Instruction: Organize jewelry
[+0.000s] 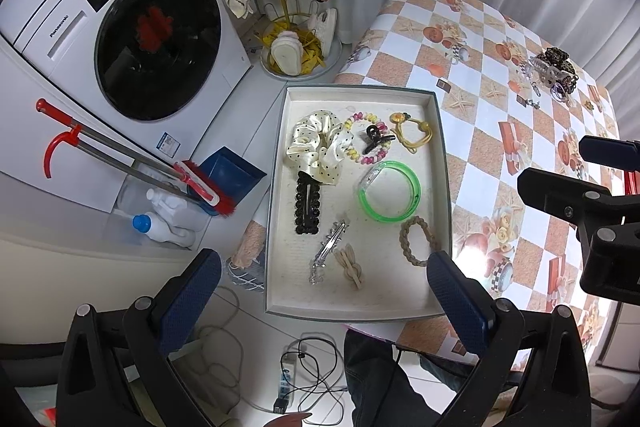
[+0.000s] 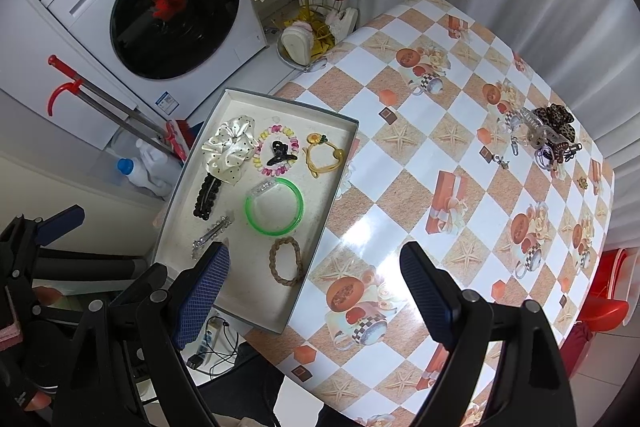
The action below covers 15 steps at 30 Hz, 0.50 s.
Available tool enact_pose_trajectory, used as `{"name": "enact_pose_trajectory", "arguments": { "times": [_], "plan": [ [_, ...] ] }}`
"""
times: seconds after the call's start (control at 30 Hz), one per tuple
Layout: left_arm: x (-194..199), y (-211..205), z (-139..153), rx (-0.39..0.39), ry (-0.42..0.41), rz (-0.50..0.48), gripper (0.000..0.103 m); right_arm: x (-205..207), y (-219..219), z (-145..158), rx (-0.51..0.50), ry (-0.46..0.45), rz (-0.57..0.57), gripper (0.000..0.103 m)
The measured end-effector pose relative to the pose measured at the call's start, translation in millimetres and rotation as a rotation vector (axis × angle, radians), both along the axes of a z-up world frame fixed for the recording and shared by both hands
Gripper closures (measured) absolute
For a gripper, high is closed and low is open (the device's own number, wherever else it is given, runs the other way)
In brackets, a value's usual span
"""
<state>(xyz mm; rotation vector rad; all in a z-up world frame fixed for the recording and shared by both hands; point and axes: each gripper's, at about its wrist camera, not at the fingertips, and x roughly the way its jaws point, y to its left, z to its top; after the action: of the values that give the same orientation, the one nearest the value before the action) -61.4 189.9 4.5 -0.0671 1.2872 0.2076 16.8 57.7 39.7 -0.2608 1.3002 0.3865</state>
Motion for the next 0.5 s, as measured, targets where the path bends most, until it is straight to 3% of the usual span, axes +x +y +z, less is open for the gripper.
{"name": "enact_pose_trajectory", "arguments": {
  "times": [0.5],
  "plan": [
    [-0.9,-0.8,-0.1,0.001,0.0,0.001,0.0,-0.8,2.3,0.1,0.002,0.0,-0.001,0.014]
  ]
}}
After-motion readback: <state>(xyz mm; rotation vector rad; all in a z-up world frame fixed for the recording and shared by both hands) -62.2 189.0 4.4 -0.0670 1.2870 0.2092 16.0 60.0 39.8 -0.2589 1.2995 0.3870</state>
